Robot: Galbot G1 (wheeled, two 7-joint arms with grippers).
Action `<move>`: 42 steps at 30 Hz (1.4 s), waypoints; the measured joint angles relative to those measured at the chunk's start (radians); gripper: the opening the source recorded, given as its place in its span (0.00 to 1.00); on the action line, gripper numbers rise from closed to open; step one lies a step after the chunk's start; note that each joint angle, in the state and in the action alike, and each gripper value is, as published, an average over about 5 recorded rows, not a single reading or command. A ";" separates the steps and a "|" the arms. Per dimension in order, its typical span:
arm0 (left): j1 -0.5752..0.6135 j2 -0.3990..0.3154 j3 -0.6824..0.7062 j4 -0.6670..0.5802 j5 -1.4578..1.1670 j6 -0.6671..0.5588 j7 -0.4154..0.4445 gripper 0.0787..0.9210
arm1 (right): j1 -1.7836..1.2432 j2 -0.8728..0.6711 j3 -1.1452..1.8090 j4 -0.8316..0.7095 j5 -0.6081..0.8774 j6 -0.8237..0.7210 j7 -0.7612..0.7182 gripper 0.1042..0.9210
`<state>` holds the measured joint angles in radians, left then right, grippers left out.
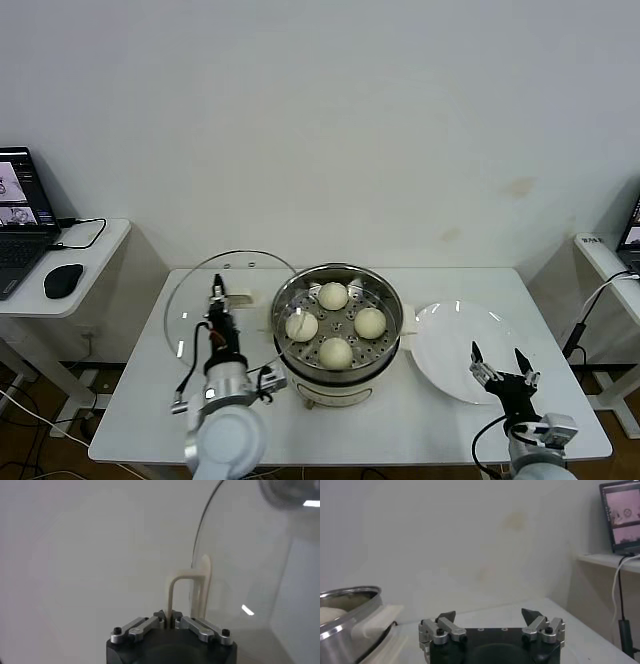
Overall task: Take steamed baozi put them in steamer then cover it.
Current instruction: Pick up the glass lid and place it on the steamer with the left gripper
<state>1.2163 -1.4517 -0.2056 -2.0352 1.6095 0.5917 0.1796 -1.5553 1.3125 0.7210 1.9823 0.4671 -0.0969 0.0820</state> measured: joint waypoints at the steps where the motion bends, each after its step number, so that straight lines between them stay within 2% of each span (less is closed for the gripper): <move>1: -0.010 -0.006 0.012 0.009 0.002 0.001 0.005 0.08 | -0.001 0.003 0.002 -0.001 -0.002 0.000 0.000 0.88; 21: -0.168 -0.117 0.220 0.150 0.057 0.010 0.088 0.08 | 0.007 0.032 0.015 -0.028 -0.023 0.001 -0.004 0.88; 32: -0.197 -0.139 0.287 0.212 0.061 0.012 0.098 0.08 | 0.013 0.036 0.018 -0.041 -0.026 0.004 -0.005 0.88; 42: -0.221 -0.148 0.293 0.254 0.057 0.012 0.106 0.08 | 0.014 0.038 0.015 -0.048 -0.031 0.005 -0.007 0.88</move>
<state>0.9956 -1.5999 0.0873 -1.7815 1.6661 0.6042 0.2859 -1.5415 1.3504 0.7363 1.9343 0.4361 -0.0917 0.0755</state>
